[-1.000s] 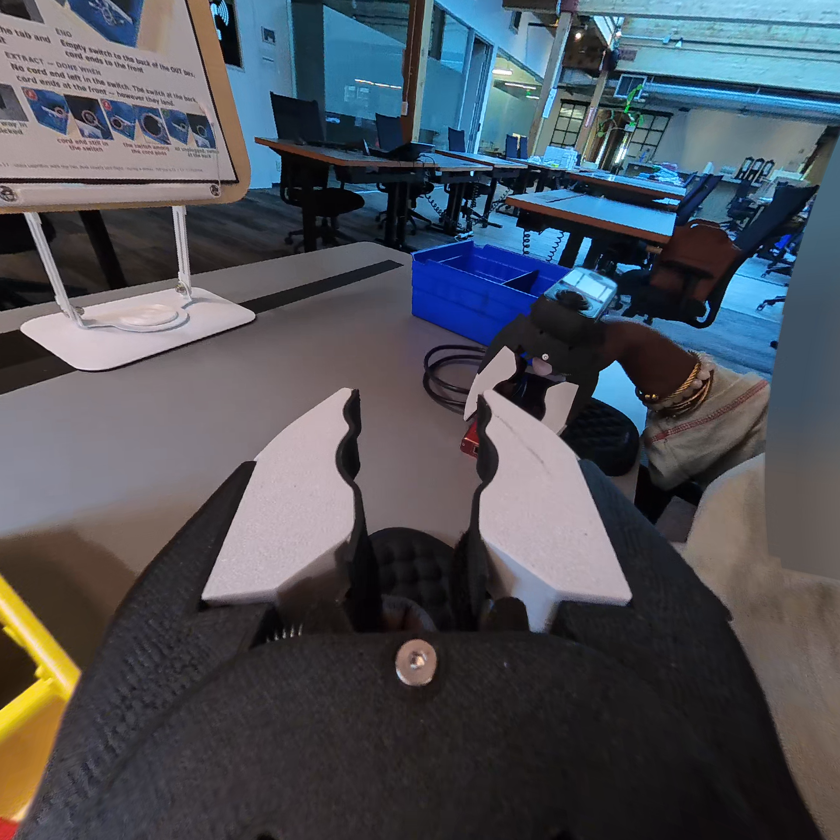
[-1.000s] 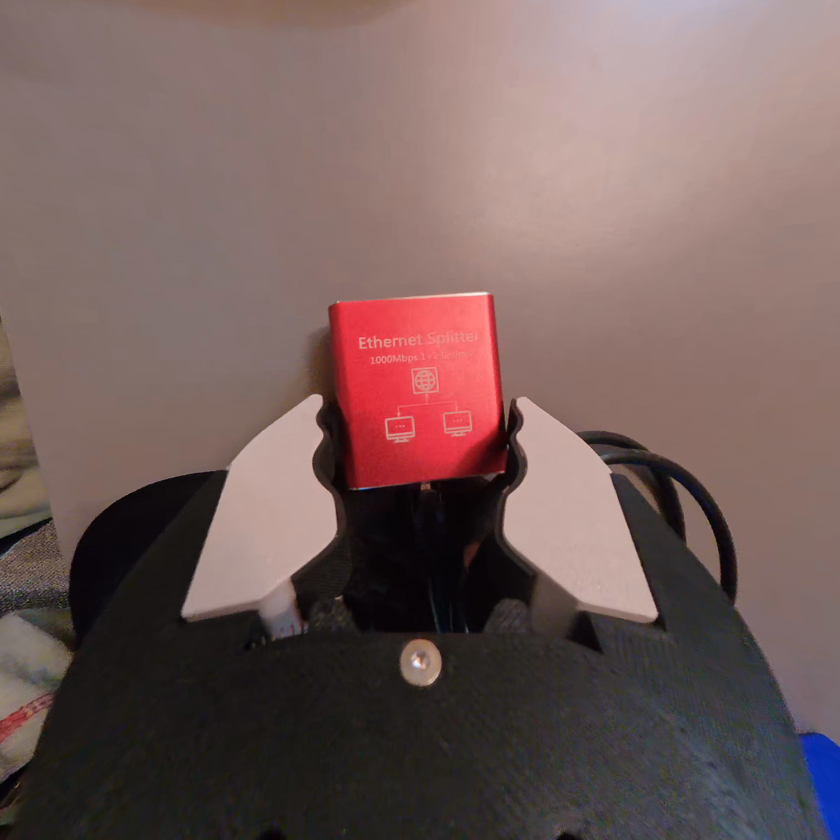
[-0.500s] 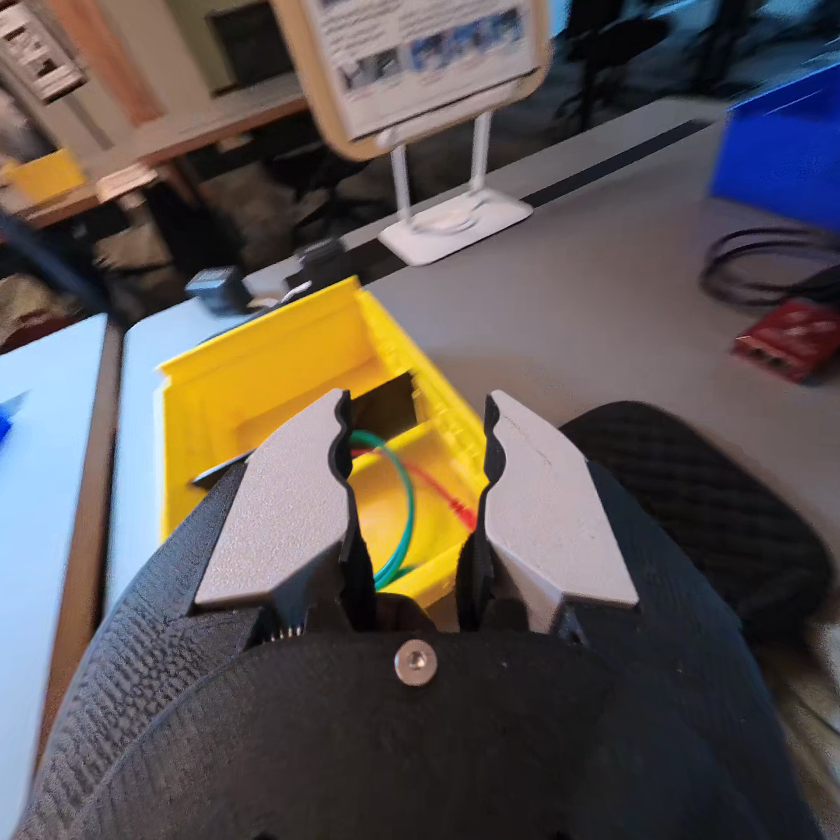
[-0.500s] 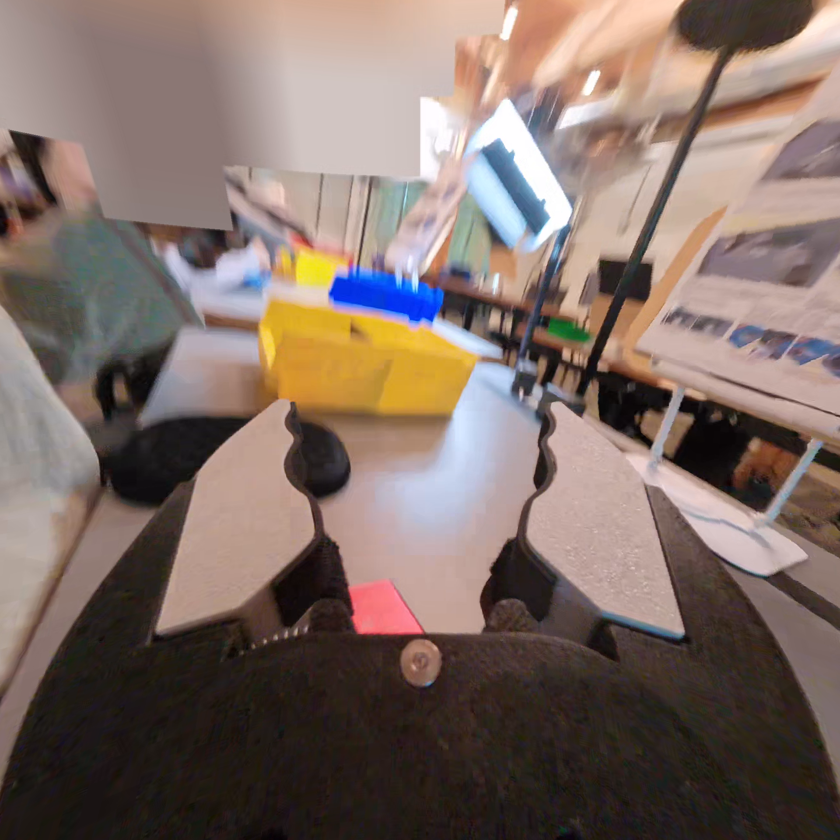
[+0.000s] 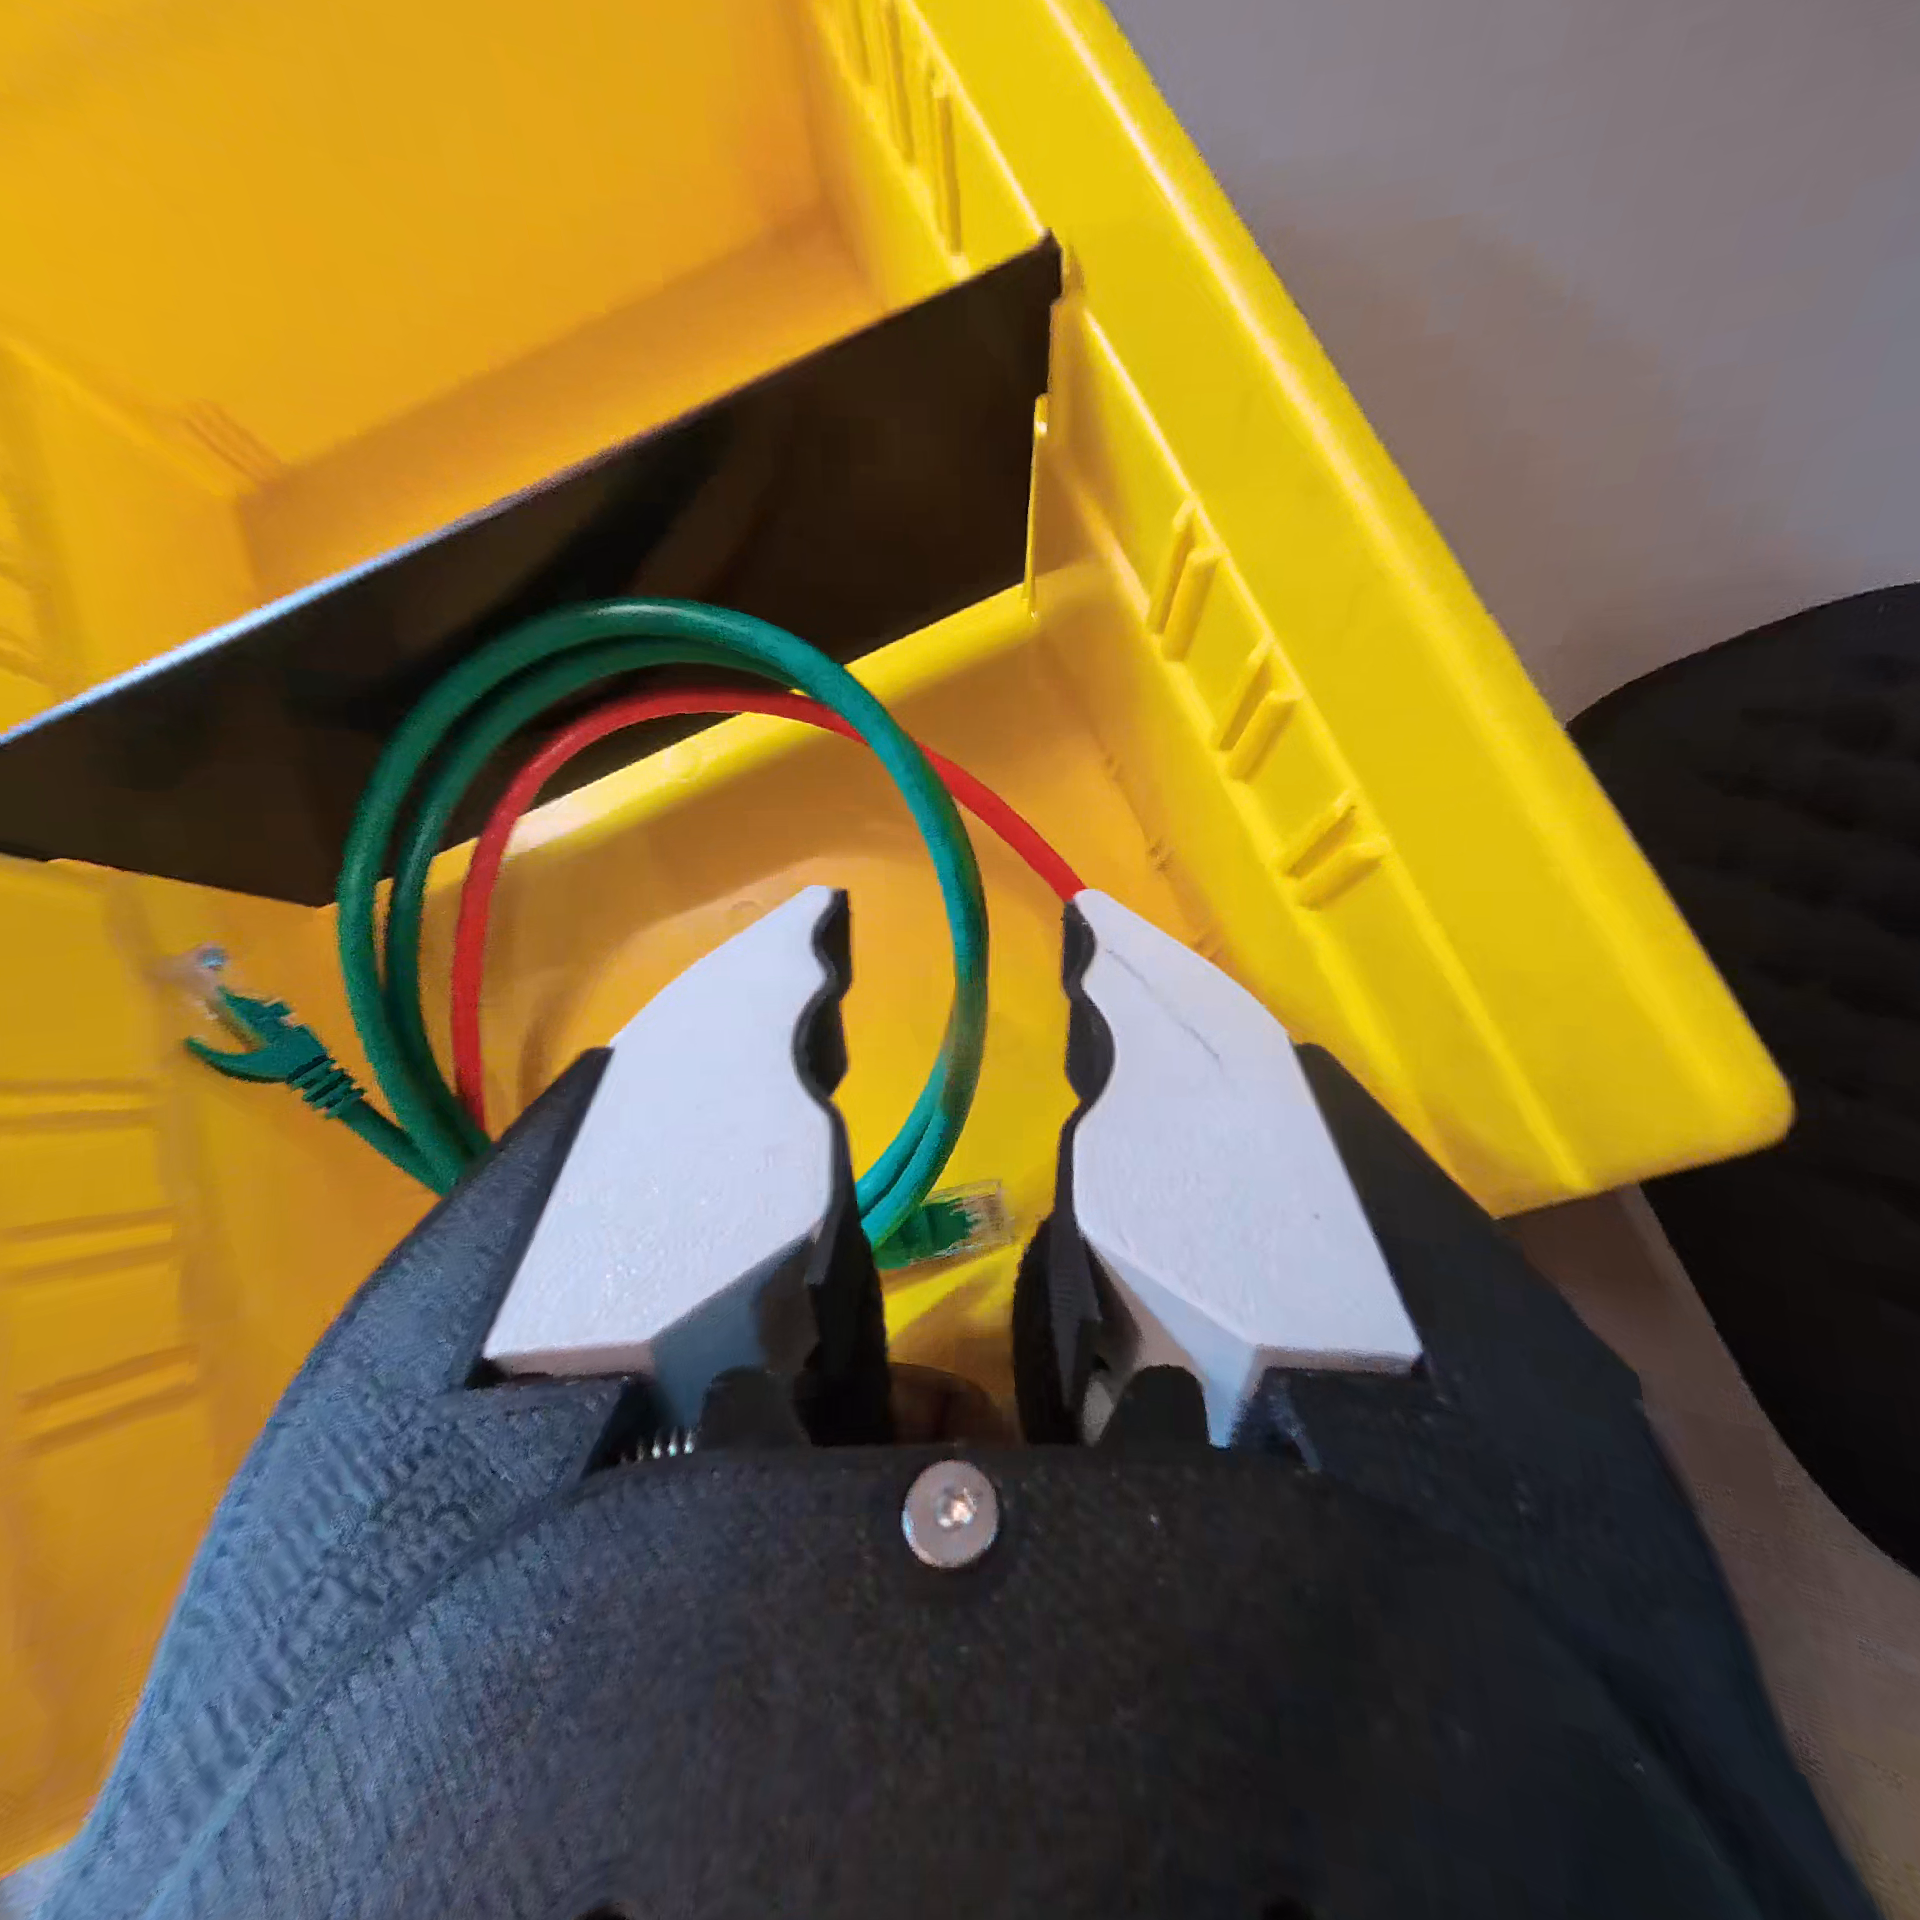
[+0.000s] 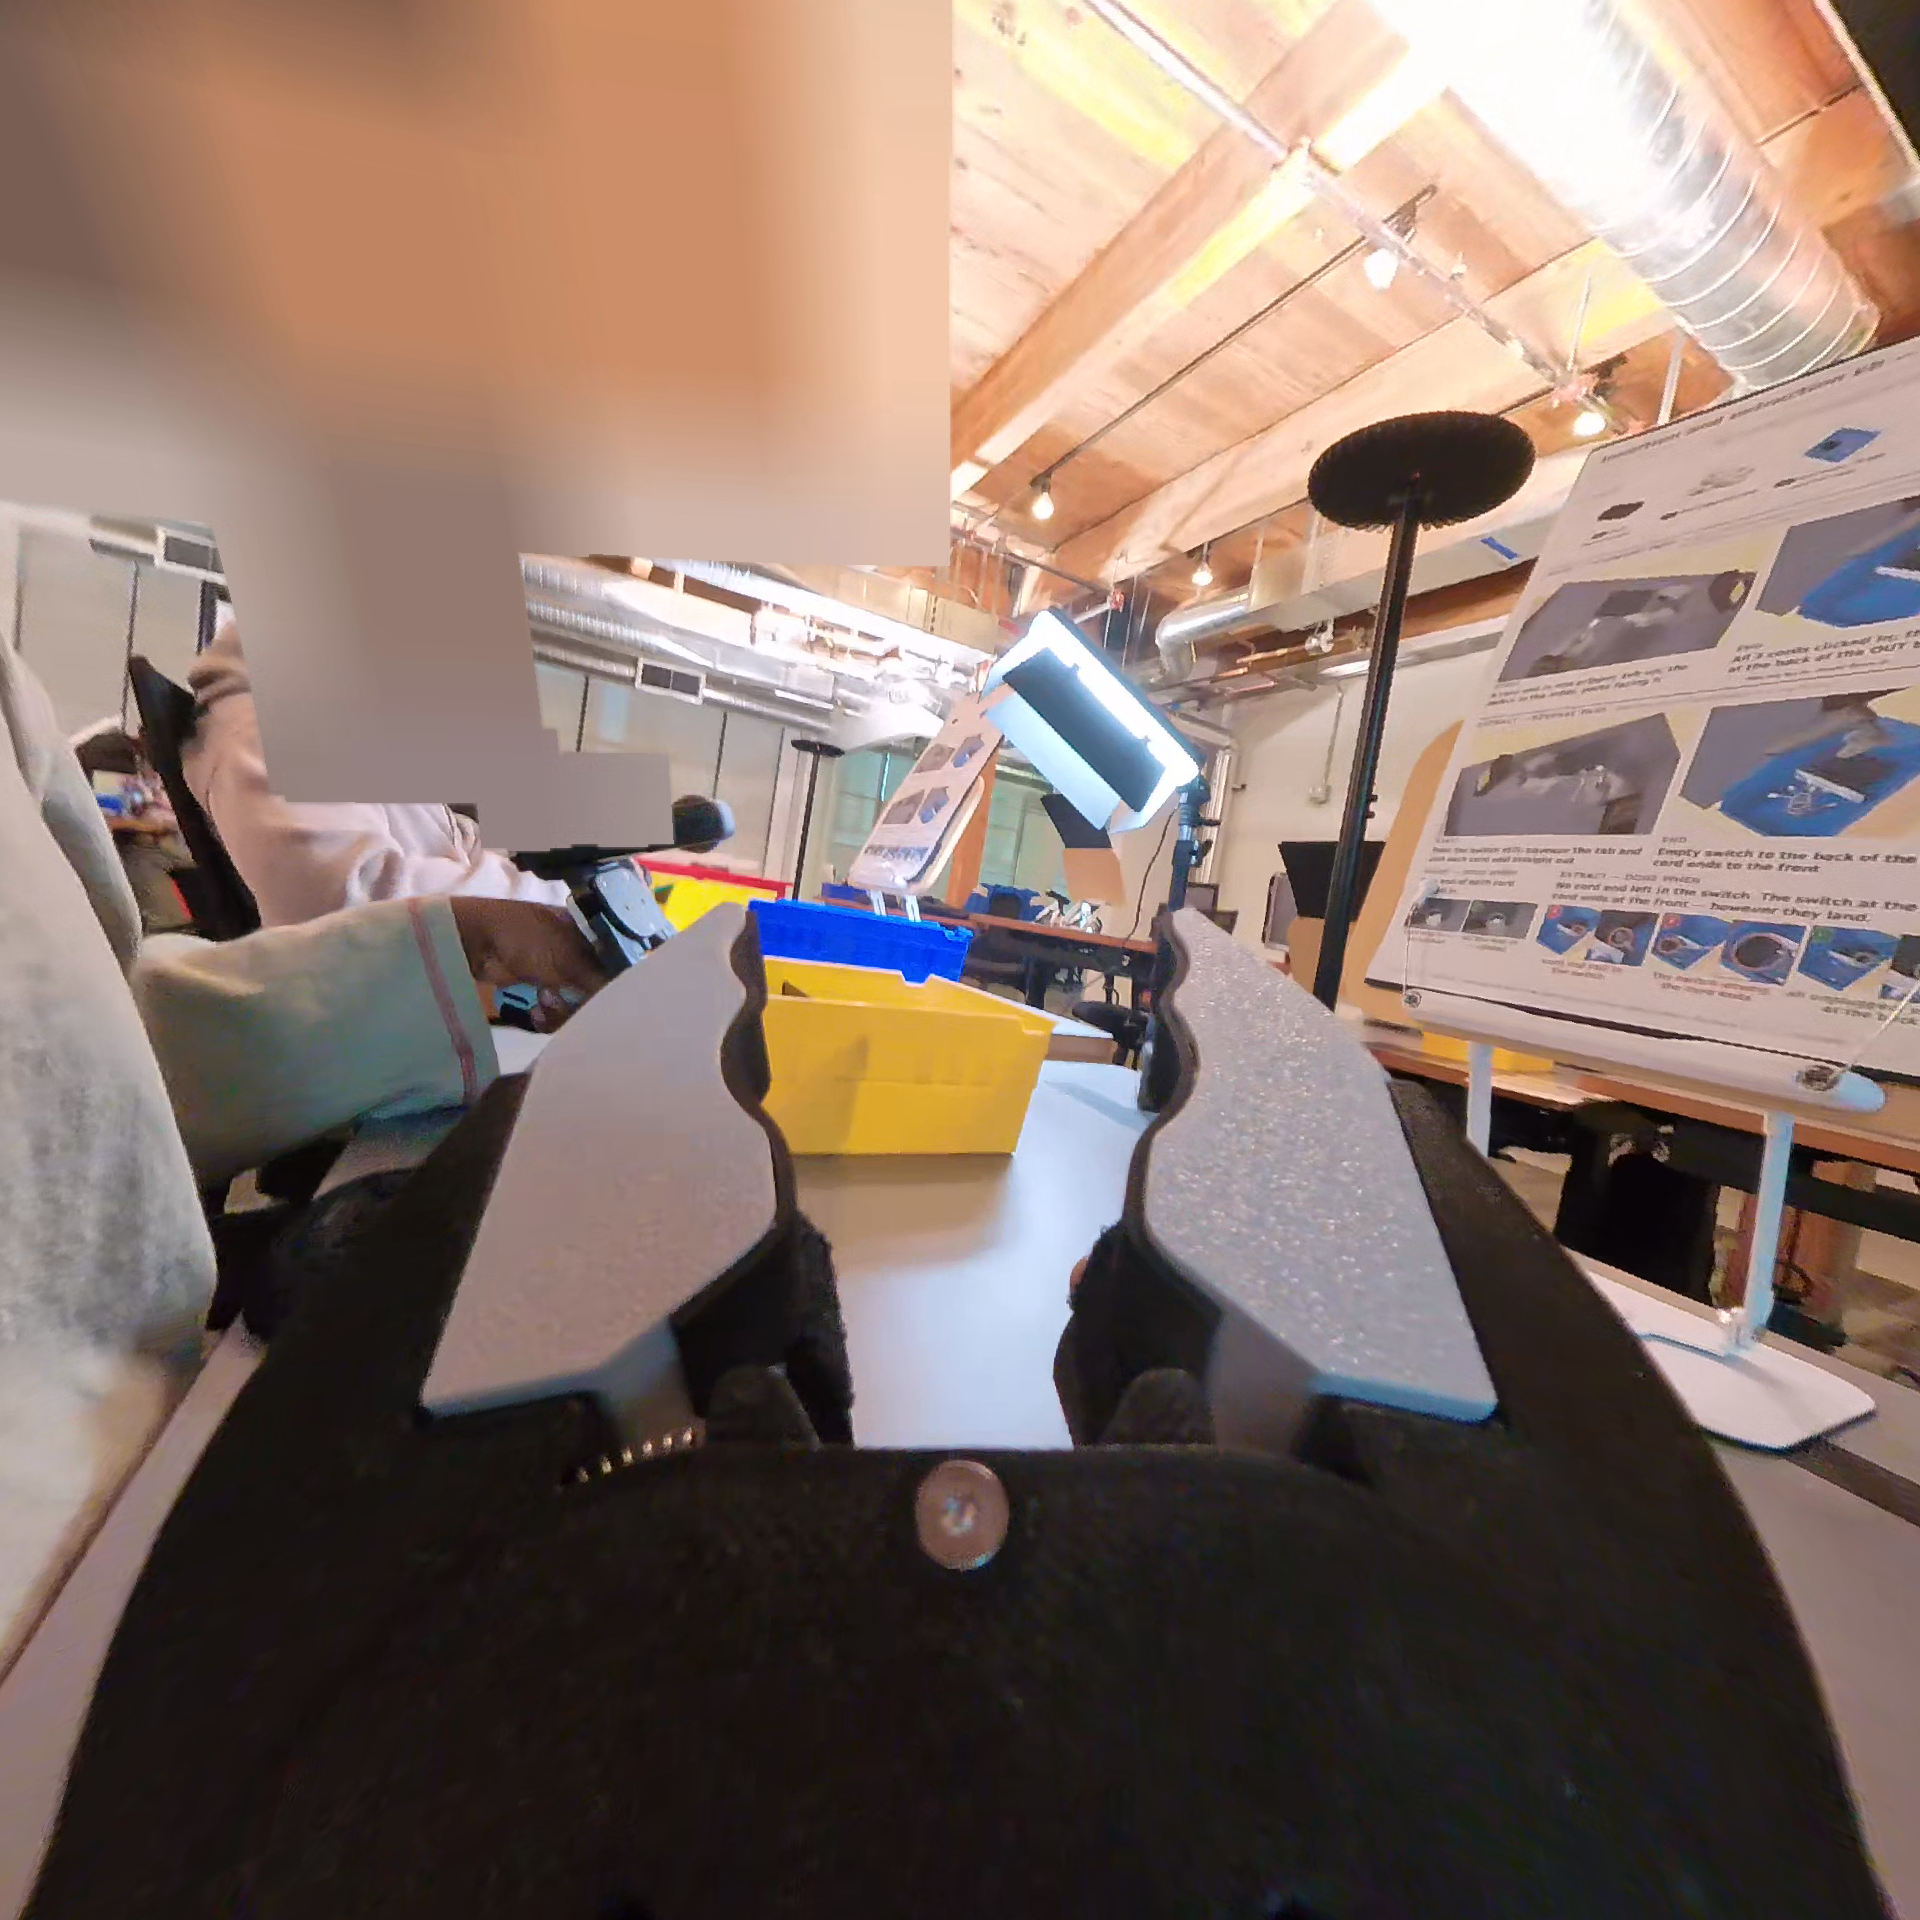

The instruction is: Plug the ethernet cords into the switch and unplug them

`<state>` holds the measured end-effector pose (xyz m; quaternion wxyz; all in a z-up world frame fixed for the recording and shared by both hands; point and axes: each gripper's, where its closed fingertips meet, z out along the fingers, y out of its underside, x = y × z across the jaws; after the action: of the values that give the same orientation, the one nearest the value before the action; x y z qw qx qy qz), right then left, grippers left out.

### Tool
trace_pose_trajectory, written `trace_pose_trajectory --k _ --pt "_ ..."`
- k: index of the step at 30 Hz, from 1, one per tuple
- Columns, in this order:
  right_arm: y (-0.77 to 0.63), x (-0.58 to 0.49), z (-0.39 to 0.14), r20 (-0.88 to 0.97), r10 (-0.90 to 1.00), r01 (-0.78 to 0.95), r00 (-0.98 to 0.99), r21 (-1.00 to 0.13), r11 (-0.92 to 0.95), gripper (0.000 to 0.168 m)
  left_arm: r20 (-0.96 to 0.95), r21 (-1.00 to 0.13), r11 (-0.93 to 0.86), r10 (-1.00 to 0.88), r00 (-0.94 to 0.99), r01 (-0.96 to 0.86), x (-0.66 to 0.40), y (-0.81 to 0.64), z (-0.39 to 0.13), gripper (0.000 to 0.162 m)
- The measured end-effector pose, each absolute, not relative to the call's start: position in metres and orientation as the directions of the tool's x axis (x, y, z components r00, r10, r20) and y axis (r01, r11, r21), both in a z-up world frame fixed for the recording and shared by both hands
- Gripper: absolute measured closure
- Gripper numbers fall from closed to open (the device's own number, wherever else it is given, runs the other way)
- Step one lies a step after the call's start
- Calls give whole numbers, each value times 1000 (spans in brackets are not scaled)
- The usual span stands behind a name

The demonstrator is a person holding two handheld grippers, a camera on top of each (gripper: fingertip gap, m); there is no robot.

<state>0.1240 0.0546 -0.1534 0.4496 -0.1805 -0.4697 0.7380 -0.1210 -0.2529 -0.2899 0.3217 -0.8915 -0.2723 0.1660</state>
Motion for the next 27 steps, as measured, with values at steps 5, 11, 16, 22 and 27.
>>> trace_pose_trajectory --k 5,11,16,22,27 --pt "46 118 -163 194 827 -463 -528 -882 -89 97 -119 -687 -623 603 789 373 -122 -251 -284 156" --pt "39 114 -171 223 813 -433 -538 -900 -39 98 -249 -915 -402 624 740 32 -115 -252 -178 154" --pt "38 112 -174 233 814 -425 -532 -905 -19 98 -464 -874 -161 561 686 -459 -59 -220 -92 157" --pt "34 110 -178 251 809 -411 -532 -912 13 98 -662 -746 -256 384 644 -614 -23 -161 -117 156" --pt "31 109 -179 275 808 -409 -521 -911 47 98 -732 -679 -246 156 663 -692 14 -110 -158 156"
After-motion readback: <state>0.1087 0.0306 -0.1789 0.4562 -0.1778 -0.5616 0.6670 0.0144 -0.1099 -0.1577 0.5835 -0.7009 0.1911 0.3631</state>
